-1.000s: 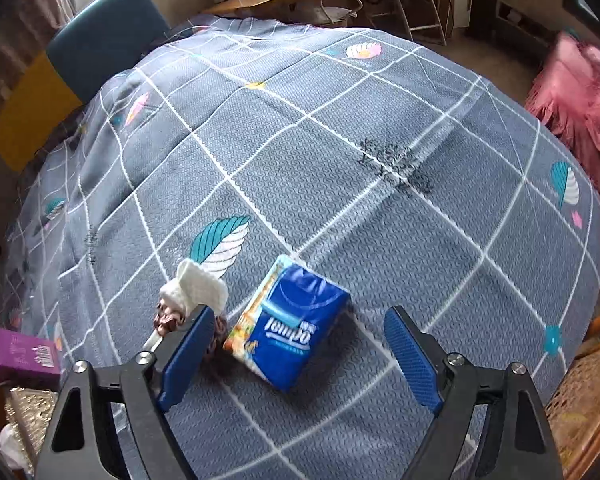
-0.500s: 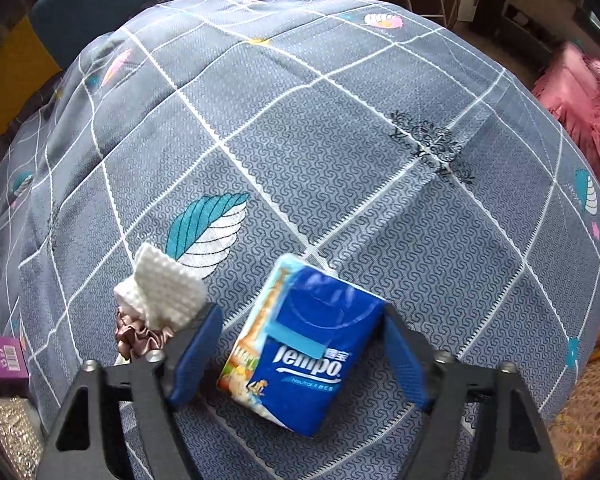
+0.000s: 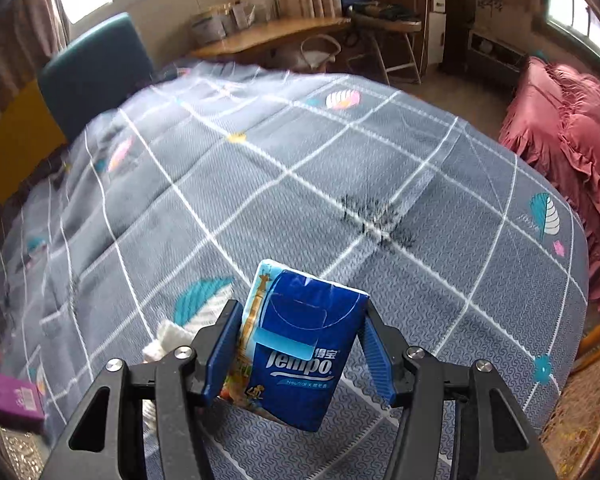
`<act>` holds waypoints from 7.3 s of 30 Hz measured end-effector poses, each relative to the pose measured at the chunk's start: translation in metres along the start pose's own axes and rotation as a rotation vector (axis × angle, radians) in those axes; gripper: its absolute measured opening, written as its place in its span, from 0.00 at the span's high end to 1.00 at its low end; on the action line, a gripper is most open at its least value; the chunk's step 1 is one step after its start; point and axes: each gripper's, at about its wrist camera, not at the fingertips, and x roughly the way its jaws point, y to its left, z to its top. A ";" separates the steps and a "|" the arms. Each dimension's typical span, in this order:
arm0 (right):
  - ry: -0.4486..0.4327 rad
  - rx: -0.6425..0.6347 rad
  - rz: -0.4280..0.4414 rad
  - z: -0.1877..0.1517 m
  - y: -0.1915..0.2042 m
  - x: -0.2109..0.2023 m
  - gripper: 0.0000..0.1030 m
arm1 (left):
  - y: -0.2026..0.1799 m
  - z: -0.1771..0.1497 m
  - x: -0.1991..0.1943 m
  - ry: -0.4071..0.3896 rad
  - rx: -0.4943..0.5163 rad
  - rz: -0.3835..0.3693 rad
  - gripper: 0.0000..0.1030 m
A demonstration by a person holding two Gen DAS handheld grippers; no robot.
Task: Organize soft objects
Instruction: 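Grasp the brown scrunchie with the left gripper while the right holds the tissue pack, then lower the scrunchie into the gold tray and open the left gripper, then carry the blue tissue pack into the gold tray and open the right gripper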
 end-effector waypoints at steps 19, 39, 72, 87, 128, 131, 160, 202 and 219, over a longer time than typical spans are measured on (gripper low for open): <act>0.087 0.086 0.136 0.003 -0.009 0.018 0.43 | -0.087 0.066 0.140 0.163 0.324 -0.217 0.60; 0.212 -0.169 0.080 -0.014 0.038 0.046 0.43 | -0.014 0.076 0.128 0.110 -0.010 -0.210 0.84; 0.239 -0.631 0.043 -0.078 0.117 0.044 0.43 | 0.322 -0.040 -0.159 -0.246 -0.677 0.305 0.87; 0.236 -0.640 0.034 -0.079 0.118 0.040 0.43 | 0.309 -0.235 -0.215 -0.290 -0.841 0.398 0.87; 0.177 -0.710 0.002 -0.084 0.125 0.034 0.46 | 0.247 -0.255 -0.188 -0.237 -0.721 0.573 0.71; 0.184 -0.700 0.006 -0.082 0.123 0.036 0.46 | 0.241 -0.252 -0.189 -0.247 -0.705 0.560 0.71; 0.194 -0.623 0.046 -0.068 0.133 0.033 0.46 | 0.210 -0.234 -0.164 -0.220 -0.582 0.405 0.71; 0.220 -1.445 0.932 -0.344 0.403 -0.221 0.46 | 0.265 -0.273 -0.206 -0.275 -0.755 0.569 0.71; 0.205 -1.474 0.740 -0.425 0.431 -0.166 0.45 | 0.268 -0.276 -0.209 -0.276 -0.779 0.584 0.67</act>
